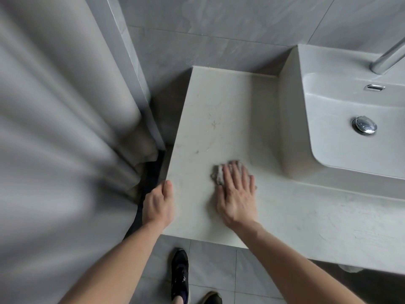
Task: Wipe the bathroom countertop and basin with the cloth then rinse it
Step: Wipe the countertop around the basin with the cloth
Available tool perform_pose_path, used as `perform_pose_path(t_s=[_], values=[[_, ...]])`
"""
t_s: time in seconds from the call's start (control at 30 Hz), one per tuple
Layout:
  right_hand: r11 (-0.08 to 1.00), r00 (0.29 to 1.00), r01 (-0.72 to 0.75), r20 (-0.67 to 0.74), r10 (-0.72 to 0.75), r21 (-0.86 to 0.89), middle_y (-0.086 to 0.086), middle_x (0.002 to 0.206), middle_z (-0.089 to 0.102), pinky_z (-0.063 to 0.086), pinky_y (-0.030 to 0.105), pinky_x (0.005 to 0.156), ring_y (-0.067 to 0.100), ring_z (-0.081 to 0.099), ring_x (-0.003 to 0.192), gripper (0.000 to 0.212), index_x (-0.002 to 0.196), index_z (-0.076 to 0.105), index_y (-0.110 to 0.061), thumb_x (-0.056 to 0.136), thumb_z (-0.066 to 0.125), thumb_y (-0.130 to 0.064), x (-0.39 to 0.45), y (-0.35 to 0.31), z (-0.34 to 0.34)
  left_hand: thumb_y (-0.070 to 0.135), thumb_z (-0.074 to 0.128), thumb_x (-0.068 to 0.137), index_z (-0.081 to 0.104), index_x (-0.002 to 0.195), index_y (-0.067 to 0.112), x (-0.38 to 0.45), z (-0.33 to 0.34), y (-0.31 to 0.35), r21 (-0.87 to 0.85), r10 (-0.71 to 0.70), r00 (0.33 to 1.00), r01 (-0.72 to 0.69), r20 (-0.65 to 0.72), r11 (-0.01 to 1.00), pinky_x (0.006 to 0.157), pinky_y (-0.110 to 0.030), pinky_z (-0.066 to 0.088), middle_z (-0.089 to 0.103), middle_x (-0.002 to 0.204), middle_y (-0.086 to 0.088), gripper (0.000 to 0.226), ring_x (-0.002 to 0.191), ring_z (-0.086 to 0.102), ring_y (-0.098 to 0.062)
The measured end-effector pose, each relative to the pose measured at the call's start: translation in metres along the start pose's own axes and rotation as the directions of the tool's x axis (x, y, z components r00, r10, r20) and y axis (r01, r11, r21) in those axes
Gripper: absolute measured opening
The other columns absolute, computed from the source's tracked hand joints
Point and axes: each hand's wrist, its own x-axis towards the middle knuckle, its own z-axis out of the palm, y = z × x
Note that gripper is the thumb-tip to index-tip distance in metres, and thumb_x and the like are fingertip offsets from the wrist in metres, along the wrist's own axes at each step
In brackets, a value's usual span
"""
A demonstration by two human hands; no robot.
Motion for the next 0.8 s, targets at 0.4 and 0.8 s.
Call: perform_pose_path(t_s=[0.4, 0.8], values=[[0.905, 0.898, 0.424, 0.148, -0.414, -0.04, -0.001, 0.172, 0.005, 0.0, 0.047, 0.128, 0.019, -0.006, 0.159, 0.062, 0.164, 0.013, -0.028, 0.106, 0.021, -0.048, 0.004, -0.011, 0.001, 0.055, 0.027, 0.1, 0.069, 0.108, 0.018, 0.0, 0.0, 0.0, -0.016, 0.035, 0.999, -0.035, -0.022, 0.999, 0.085, -0.043, 0.05, 0.071, 0.108, -0.019, 0.057, 0.104, 0.061, -0.043], [0.983, 0.983, -0.164, -0.096, 0.156, -0.084, 0.009, 0.167, 0.028, 0.017, 0.051, 0.124, 0.03, 0.019, 0.156, 0.067, 0.158, 0.034, -0.02, 0.097, 0.03, -0.047, 0.093, 0.039, -0.021, 0.049, 0.028, 0.104, 0.066, 0.098, 0.019, -0.003, 0.001, 0.002, 0.024, 0.044, 0.998, -0.043, -0.033, 0.999, 0.078, -0.043, 0.052, 0.073, 0.099, -0.014, 0.049, 0.096, 0.064, -0.041]])
